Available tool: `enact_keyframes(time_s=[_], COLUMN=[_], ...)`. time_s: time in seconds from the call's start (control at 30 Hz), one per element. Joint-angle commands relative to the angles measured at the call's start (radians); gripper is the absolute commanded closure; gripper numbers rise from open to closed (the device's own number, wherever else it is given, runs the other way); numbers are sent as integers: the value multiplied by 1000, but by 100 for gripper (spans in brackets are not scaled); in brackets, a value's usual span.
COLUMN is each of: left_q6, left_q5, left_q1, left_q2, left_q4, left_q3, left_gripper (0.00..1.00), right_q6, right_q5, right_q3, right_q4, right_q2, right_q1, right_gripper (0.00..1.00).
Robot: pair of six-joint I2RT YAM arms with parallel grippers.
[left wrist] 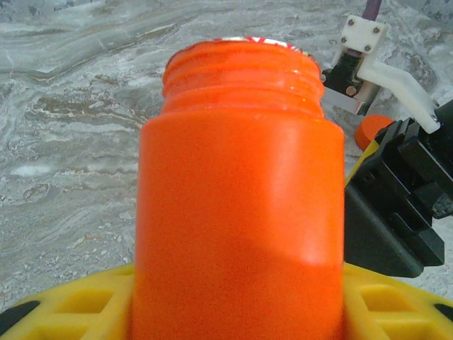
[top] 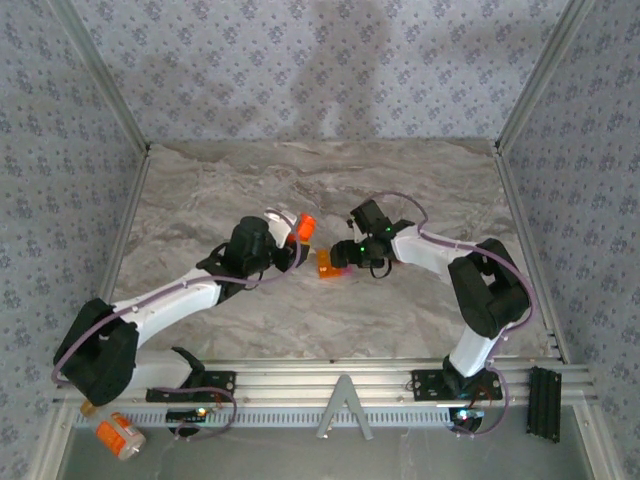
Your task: Sort the pills into containers
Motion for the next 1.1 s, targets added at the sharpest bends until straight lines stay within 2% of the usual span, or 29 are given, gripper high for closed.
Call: enact_keyframes(time_s=[0.0,0.3,0.5,0.8,1.07], left_q6=[1,39,70,73,68], left_q5=[21,83,121,151,167], left_q1=[7,5,5,-3,-13], left_q2=[-42,-77,-72,-47,-68], left_q4=[90,274,424,578,631], left_q3=[-23,-67,-76,-61,-30], left_gripper=[100,100,100,100,100], right_q6=[-26,-47,-74,-98,-99], right_q5=[3,62,124,153,175], right_q3=[28,41,83,117,115], right_q4=[-59,-172,-261,-323,-323], right_q2=[-43,-119,-85,0,42], right_q1=[-47,-212,-290,-293,-293], right_gripper=[23,23,18,18,20])
